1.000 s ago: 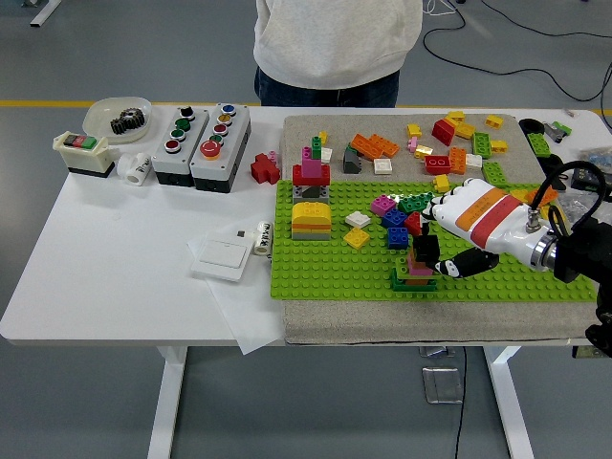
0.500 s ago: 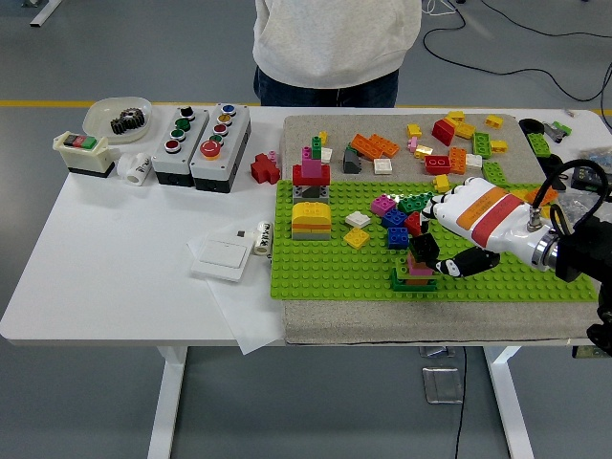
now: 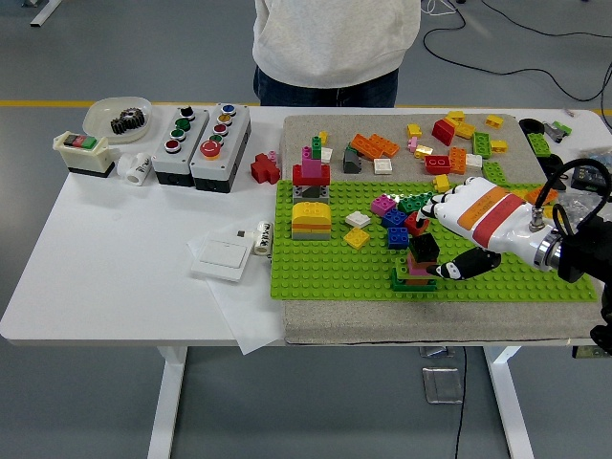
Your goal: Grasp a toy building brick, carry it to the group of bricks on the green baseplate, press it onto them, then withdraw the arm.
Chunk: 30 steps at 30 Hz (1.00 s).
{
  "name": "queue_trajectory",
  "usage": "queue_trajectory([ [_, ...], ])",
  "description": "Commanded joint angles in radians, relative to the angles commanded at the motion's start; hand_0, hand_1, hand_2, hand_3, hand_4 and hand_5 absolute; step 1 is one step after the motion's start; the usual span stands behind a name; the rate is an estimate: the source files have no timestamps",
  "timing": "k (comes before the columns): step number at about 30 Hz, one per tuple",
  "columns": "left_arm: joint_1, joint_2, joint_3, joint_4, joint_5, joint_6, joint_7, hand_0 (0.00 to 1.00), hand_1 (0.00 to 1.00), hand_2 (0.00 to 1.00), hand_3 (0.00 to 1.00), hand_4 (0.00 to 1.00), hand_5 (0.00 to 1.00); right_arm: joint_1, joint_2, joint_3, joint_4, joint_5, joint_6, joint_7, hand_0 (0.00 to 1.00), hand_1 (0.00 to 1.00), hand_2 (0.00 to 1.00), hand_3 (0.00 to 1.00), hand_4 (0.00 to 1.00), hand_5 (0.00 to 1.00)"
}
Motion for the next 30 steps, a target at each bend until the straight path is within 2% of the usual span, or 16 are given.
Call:
queue_trajectory([
  [5, -0.002, 0.000, 0.003, 0.000, -0.004, 0.001, -0.001, 0.488, 0.579, 0.641, 0.577, 0.605, 0.677, -0.034, -0.010, 0.053, 0.056, 0.019, 0.014, -0.004, 0.346, 0.535, 0.722, 0.789, 0.952, 0.533],
  [9, -0.002, 0.000, 0.005, 0.000, -0.006, 0.002, -0.002, 0.488, 0.580, 0.641, 0.577, 0.605, 0.678, -0.079, -0.005, 0.122, 0.100, 0.087, -0.008, -0.004, 0.366, 0.543, 0.732, 0.806, 0.970, 0.536],
  [11, -0.002, 0.000, 0.005, 0.000, -0.006, 0.002, -0.002, 0.488, 0.580, 0.641, 0.577, 0.605, 0.678, -0.103, -0.002, 0.144, 0.115, 0.162, -0.071, 0.008, 0.366, 0.543, 0.732, 0.806, 0.970, 0.536],
  [12, -0.002, 0.000, 0.004, 0.000, -0.006, 0.002, -0.002, 0.488, 0.580, 0.641, 0.579, 0.605, 0.678, -0.110, -0.002, 0.146, 0.117, 0.207, -0.099, 0.016, 0.572, 0.618, 0.715, 0.664, 0.835, 0.493],
  [16, -0.001, 0.000, 0.001, 0.001, -0.002, 0.000, 0.000, 0.488, 0.580, 0.641, 0.579, 0.605, 0.678, -0.124, 0.001, 0.142, 0.117, 0.371, -0.159, 0.044, 0.572, 0.618, 0.715, 0.664, 0.835, 0.493],
  [17, -0.001, 0.000, 0.001, 0.001, -0.002, 0.000, 0.000, 0.488, 0.580, 0.641, 0.579, 0.605, 0.678, -0.127, 0.002, 0.142, 0.116, 0.410, -0.160, 0.048, 0.572, 0.618, 0.715, 0.664, 0.835, 0.493],
  [18, -0.001, 0.000, 0.002, 0.001, -0.002, 0.001, 0.000, 0.487, 0.579, 0.641, 0.578, 0.604, 0.677, -0.131, 0.003, 0.142, 0.115, 0.456, -0.156, 0.054, 0.609, 0.636, 0.702, 0.614, 0.788, 0.475],
  [21, -0.001, -0.001, 0.001, 0.001, -0.002, 0.001, 0.000, 0.487, 0.579, 0.641, 0.578, 0.604, 0.677, -0.143, 0.003, 0.145, 0.114, 0.578, -0.129, 0.049, 0.609, 0.636, 0.702, 0.614, 0.788, 0.475],
  [25, -0.001, 0.000, 0.002, 0.001, -0.004, 0.001, -0.001, 0.487, 0.578, 0.641, 0.578, 0.604, 0.677, -0.150, 0.006, 0.146, 0.112, 0.720, -0.122, 0.050, 0.630, 0.639, 0.692, 0.587, 0.790, 0.483],
  [30, -0.002, 0.000, 0.001, 0.001, -0.002, 0.000, 0.000, 0.484, 0.578, 0.641, 0.578, 0.604, 0.679, -0.151, 0.006, 0.144, 0.110, 0.584, -0.117, 0.088, 0.642, 0.634, 0.681, 0.569, 0.787, 0.481],
])
